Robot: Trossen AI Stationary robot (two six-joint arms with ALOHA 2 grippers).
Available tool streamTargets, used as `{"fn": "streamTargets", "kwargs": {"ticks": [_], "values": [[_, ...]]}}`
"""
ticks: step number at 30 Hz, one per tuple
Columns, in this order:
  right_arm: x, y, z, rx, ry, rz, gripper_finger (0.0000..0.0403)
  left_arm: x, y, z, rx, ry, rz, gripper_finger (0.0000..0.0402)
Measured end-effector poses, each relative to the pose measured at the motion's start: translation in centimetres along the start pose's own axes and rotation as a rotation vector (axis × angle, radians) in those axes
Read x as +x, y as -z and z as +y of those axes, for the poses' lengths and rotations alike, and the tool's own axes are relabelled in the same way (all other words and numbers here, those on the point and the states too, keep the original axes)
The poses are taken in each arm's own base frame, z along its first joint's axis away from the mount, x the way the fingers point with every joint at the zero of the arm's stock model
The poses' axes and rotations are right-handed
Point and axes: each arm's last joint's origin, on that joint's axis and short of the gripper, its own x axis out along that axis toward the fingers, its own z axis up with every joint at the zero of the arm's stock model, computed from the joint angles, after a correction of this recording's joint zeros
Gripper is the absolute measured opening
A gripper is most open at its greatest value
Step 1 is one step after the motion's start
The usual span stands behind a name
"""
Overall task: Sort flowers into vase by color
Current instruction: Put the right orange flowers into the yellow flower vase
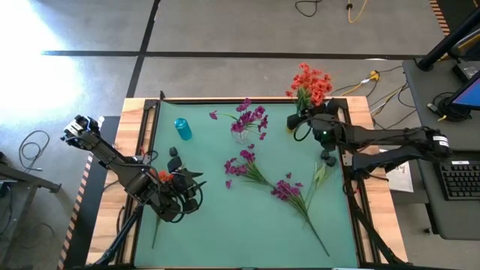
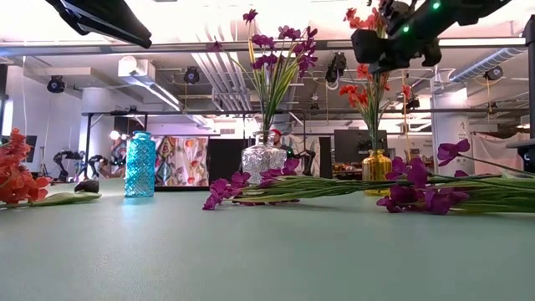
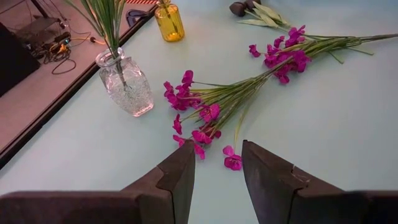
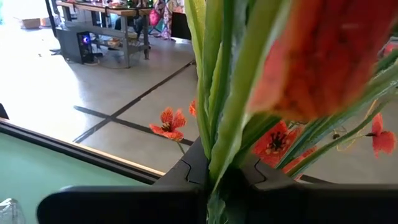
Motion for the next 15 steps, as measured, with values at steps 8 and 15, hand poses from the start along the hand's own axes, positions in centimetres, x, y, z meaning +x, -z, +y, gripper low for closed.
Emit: {"fn": "streamTargets", "kwargs": {"ticks": [8, 15], "values": [[0.25, 0.35, 0.29, -0.019, 0.024, 0.007, 0.0018, 0.0, 0.0, 0.0, 0.0, 0.0, 0.0, 0.0119], [0.3, 0.43, 0.36, -0.024, 0.024, 0.009, 0.0018, 0.0, 0.01, 0.01, 0.001, 0.0, 0.0, 0.0119]]}}
